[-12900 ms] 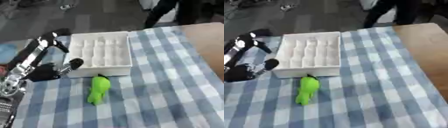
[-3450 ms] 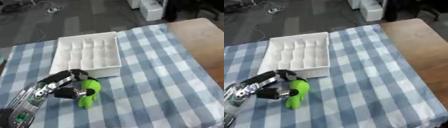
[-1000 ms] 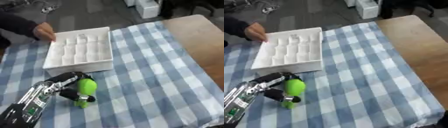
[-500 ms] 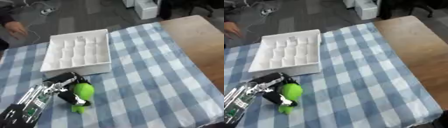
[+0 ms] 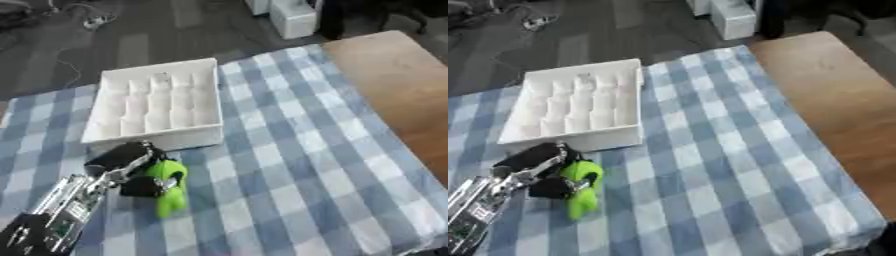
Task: Pick up objects on the table and place them in the box.
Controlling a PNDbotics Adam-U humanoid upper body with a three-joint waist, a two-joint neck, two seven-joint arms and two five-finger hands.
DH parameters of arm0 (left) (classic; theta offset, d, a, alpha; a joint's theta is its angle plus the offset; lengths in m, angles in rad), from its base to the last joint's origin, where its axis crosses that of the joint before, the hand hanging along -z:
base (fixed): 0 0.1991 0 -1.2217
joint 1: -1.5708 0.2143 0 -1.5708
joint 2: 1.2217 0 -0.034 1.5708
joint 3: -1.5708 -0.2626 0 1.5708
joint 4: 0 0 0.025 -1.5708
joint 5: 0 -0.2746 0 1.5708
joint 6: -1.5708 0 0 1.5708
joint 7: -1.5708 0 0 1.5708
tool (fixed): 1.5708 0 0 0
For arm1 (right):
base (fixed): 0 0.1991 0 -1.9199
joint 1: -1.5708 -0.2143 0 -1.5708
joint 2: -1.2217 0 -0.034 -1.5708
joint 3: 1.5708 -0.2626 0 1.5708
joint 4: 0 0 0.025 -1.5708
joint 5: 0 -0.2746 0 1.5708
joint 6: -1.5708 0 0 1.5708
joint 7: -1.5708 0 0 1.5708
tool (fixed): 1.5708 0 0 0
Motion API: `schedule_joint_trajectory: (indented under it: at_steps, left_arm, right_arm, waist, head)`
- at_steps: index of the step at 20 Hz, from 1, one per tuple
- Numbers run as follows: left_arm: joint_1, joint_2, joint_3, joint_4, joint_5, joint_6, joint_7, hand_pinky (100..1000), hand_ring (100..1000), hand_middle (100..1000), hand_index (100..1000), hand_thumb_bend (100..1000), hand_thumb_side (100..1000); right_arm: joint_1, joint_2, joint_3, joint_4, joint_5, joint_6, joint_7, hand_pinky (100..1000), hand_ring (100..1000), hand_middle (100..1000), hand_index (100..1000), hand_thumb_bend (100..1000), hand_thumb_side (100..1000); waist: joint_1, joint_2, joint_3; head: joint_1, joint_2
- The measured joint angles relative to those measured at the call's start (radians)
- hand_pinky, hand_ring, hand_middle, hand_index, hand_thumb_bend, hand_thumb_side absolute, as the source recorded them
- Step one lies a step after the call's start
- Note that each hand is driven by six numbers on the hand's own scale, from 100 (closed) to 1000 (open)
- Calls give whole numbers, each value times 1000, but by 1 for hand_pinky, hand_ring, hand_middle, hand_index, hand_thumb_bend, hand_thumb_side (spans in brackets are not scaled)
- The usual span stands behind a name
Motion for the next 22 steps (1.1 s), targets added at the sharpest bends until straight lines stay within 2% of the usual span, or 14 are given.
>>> schedule_joint_trajectory:
  at_steps: [4, 8, 12, 15, 19, 22]
  left_arm:
    - [27, 14, 4, -83, 40, 7, 11, 100, 100, 100, 357, 100, 764]
    - [55, 53, 29, -212, 83, 32, -4, 100, 100, 100, 343, 100, 751]
    - [62, 103, 108, -374, 121, 84, -7, 100, 100, 100, 320, 100, 703]
    - [48, 129, 180, -464, 144, 136, 33, 100, 100, 100, 319, 100, 664]
    - [10, 159, 247, -512, 187, 200, 105, 100, 100, 100, 315, 100, 626]
    - [-9, 181, 267, -518, 209, 225, 144, 100, 100, 100, 311, 110, 611]
  right_arm:
    - [0, 0, -4, 0, 0, 0, 0, 434, 553, 571, 647, 120, 1000]
    - [0, 0, -4, 0, 0, 0, -1, 434, 553, 569, 642, 118, 1000]
    - [4, 0, -7, 0, 1, 0, -2, 434, 553, 568, 645, 119, 1000]
    - [10, 0, -10, 0, 5, 0, -2, 434, 553, 568, 649, 120, 1000]
    - [18, 0, -10, 0, 12, 0, -2, 434, 553, 568, 652, 119, 1000]
    - [18, 0, -10, 0, 15, 0, -3, 435, 553, 570, 667, 119, 1000]
  waist:
    - [0, 0, 1]
    - [0, 0, 2]
    - [0, 0, 10]
    - [0, -2, 16]
    - [0, -7, 19]
    - [0, -7, 20]
  head:
    - [0, 0]
    - [-7, 0]
    - [-20, 0]
    - [-29, 0]
    - [-35, 0]
    - [-44, -11]
